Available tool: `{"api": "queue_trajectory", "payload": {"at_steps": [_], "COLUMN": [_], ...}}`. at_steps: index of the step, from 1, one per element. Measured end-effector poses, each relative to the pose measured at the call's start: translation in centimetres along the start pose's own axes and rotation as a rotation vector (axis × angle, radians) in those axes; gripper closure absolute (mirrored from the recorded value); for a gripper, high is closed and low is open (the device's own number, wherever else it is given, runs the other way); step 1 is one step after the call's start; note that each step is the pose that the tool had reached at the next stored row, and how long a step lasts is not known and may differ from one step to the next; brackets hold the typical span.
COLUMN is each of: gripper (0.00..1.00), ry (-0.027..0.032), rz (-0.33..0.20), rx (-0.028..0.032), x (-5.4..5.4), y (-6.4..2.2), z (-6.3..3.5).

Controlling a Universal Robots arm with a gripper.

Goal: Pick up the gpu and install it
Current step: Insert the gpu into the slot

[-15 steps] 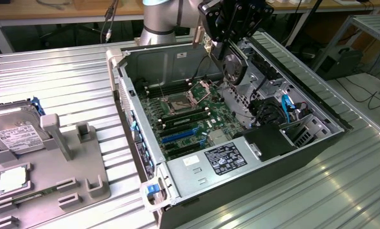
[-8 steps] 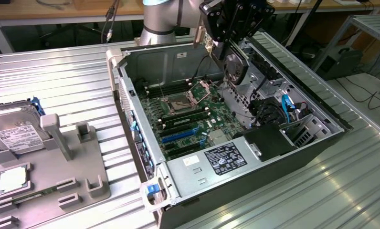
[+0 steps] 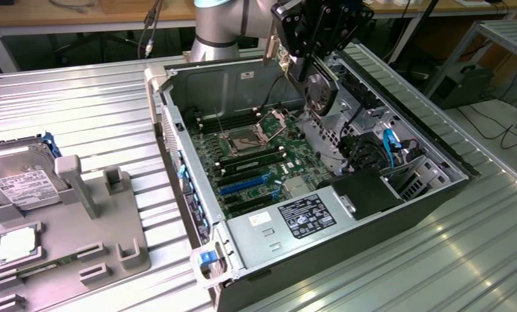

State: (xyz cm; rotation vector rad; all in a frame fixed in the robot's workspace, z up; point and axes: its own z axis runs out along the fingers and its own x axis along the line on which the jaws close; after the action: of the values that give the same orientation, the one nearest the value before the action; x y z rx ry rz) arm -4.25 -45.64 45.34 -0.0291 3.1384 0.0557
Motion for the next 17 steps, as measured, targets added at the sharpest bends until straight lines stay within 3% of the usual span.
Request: {"api": "queue_trajectory", "payload": {"at_steps": [4,17], "gripper": [0.72,0.72], "ry": [0.0003,0.0033], "rz": [-0.006,-0.094], "rx": [-0.0003,-0.0023], "x": [0.01,0.01], "y": [-0.01,-0.01], "z": [0.00,0.00]}}
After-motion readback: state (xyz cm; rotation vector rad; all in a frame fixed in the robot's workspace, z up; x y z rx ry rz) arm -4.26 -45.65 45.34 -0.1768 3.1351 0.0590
